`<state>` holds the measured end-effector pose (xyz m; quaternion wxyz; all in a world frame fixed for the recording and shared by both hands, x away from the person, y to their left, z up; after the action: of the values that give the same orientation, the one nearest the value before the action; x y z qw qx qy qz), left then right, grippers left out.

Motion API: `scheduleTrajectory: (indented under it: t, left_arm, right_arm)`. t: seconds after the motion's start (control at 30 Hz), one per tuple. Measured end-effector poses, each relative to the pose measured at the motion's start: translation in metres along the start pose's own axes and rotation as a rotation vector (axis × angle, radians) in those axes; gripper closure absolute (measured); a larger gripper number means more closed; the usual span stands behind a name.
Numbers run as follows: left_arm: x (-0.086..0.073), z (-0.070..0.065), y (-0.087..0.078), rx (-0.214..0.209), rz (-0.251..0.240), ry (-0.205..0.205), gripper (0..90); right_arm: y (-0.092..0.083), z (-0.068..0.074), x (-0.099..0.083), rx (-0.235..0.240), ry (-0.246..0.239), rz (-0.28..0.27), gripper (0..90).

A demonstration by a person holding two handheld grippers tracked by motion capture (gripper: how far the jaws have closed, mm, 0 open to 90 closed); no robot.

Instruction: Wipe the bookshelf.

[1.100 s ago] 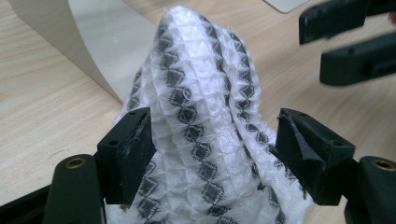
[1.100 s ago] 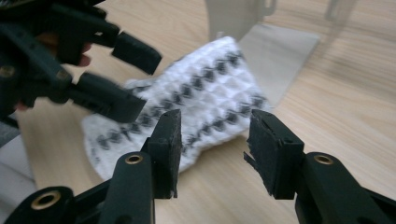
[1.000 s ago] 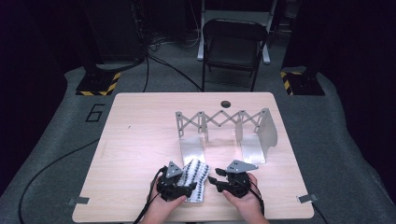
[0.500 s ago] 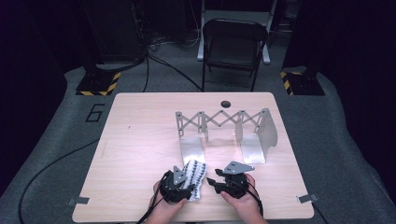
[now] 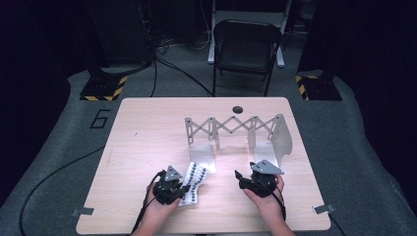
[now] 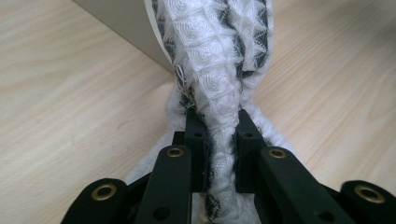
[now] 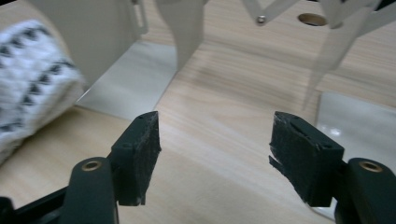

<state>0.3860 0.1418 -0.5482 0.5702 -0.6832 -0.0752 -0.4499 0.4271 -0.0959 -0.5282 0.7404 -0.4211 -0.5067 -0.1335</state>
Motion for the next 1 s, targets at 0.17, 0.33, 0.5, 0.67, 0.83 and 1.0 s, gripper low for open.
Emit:
scheduleTrajectory:
  t: [0.17, 0.33, 0.5, 0.67, 0.83, 1.0]
  left_arm:
    - [0.006, 0.010, -0.019, -0.003, -0.015, -0.001, 80.0]
    - [0.007, 0.026, -0.031, 0.019, -0.034, -0.035, 80.0]
    - [0.011, 0.047, -0.041, 0.042, -0.074, -0.104, 79.9]
    - [0.009, 0.063, -0.044, 0.061, -0.088, -0.161, 79.8]
    - [0.008, 0.068, -0.042, 0.069, -0.084, -0.172, 79.7]
    - [0.010, 0.070, -0.040, 0.069, -0.090, -0.178, 79.5]
  right_arm:
    - [-0.002, -0.020, 0.012, -0.025, 0.056, -0.022, 33.1]
    - [-0.003, -0.040, 0.032, -0.088, 0.046, -0.057, 35.5]
    - [0.002, -0.056, 0.051, -0.149, 0.011, -0.065, 49.4]
    - [0.011, -0.067, 0.056, -0.168, 0.017, -0.059, 60.9]
    - [0.017, -0.070, 0.057, -0.167, 0.030, -0.040, 75.5]
    - [0.017, -0.071, 0.058, -0.173, 0.032, -0.029, 83.0]
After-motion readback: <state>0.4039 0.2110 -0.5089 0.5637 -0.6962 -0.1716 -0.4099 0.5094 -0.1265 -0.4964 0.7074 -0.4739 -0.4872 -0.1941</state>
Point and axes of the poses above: each handheld gripper's, and its own axes: y roughly forward along the jaws, x roughly out of its top, z roughly to its left, the point moved 9 cm from there along y, roughly forward along the jaws, and after that the axes turned 13 degrees about x, right-handed, at the moved point
